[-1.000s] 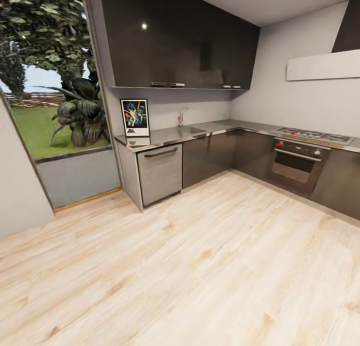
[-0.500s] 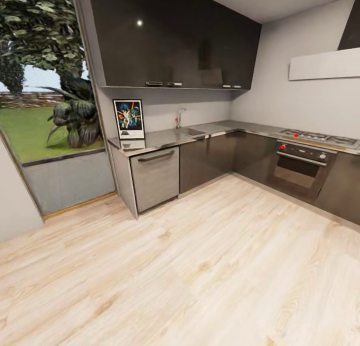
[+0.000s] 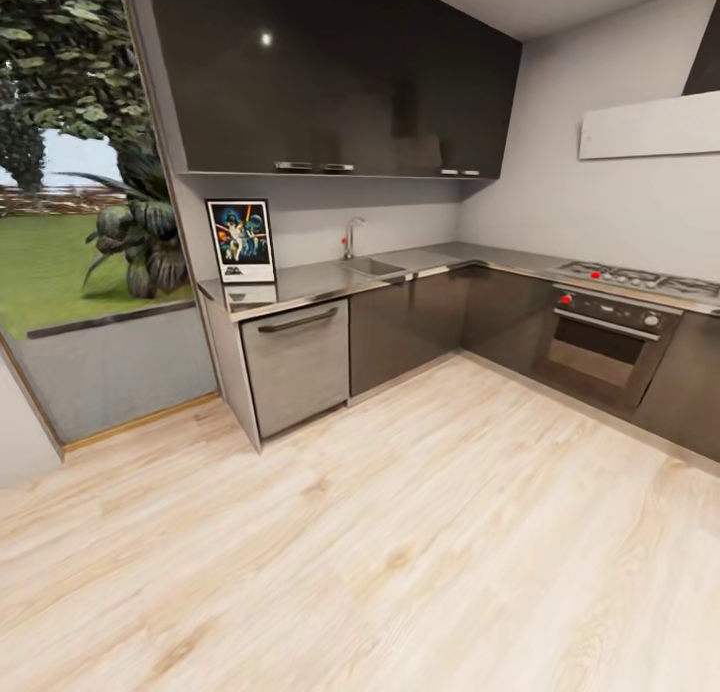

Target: Pick up the poster from the kitchen countertop and hang it on one of the wall nails in the kitchen.

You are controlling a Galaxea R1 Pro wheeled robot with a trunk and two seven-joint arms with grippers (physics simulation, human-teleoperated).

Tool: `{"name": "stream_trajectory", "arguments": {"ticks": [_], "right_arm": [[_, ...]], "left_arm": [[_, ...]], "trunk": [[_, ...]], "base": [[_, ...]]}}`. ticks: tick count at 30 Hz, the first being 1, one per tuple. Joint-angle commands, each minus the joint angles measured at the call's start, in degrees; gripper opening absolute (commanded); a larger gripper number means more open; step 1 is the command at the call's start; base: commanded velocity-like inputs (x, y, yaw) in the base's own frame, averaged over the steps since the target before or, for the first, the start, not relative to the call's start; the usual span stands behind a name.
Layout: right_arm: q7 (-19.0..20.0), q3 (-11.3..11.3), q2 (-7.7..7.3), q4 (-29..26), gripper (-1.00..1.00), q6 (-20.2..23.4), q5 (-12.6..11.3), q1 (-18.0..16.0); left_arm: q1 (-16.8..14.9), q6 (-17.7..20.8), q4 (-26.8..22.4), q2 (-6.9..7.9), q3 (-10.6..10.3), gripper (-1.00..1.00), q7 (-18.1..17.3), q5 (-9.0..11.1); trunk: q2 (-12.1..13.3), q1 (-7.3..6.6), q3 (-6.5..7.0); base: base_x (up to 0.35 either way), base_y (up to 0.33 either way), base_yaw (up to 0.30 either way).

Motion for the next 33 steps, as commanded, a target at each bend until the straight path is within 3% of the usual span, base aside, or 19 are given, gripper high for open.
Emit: {"name": "stream_trajectory", "arguments": {"ticks": [1, 33], "right_arm": [[-0.01, 0.08, -0.02, 0.05, 1.00, -0.17, 0.06, -0.03], [-0.01, 0.08, -0.02, 0.05, 1.00, -0.15, 0.06, -0.03]], "left_arm": [[0.02, -0.07, -0.08, -0.03, 0.09, 1.00, -0.02, 0.01], [0.02, -0.07, -0.08, -0.03, 0.09, 1.00, -0.02, 0.00]], "trunk": [[-0.02, 0.03, -0.04], [-0.02, 0.03, -0.04]], "base": [[0.280, -0.174, 0.000], [0.267, -0.190, 0.000]]}}
